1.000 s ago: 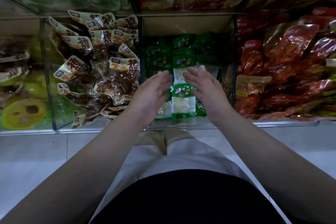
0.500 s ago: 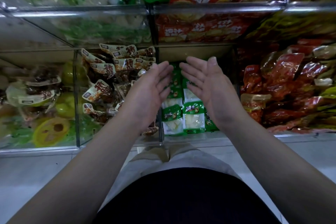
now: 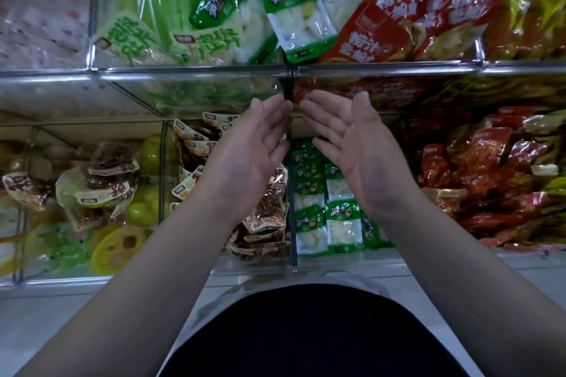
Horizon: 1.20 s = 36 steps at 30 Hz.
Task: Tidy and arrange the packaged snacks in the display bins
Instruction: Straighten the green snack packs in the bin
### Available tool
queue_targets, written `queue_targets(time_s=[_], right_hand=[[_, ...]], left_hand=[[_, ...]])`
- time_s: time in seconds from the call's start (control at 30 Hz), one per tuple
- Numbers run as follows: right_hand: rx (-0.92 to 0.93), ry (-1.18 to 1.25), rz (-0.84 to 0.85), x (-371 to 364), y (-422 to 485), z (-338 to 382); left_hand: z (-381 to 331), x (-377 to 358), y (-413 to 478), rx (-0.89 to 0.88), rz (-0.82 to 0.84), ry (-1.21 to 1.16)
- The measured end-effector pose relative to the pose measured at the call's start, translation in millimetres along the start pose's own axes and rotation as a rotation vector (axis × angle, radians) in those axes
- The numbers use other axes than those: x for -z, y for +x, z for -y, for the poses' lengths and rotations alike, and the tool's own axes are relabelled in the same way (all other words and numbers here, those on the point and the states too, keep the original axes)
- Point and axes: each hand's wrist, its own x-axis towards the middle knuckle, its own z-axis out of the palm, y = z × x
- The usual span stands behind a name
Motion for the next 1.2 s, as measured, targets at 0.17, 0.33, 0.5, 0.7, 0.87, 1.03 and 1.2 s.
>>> queue_targets(time_s=[0.17,0.33,0.5,0.7,0.87,1.03,1.2], right_hand=[[0.043,0.002,-0.001,-13,6,10],[0.08,-0.009,-0.01,-25,14,19],[0.11,-0.003,-0.023,-36,24,29],[0.099,-0.045,-0.039,-54,38,32],[0.084,-0.1,-0.058,-67,47,31],[0.089,-0.152,-0.106,-77,57,41],[0.114,-0.192,-0.179,-79,68,50]], left_hand=[[-19,7,-1,-0.054,0.032,0.02],[-37,15,1,-0.092,0.057,0.024],[-55,21,4,-0.142,0.06,0.044],[-76,36,3,-0.256,-0.048,0.023],[-87,49,3,-0.271,-0.144,0.052],[-95,57,5,-0.272,-0.148,0.141],[-109,54,10,-0.3,-0.074,0.171]])
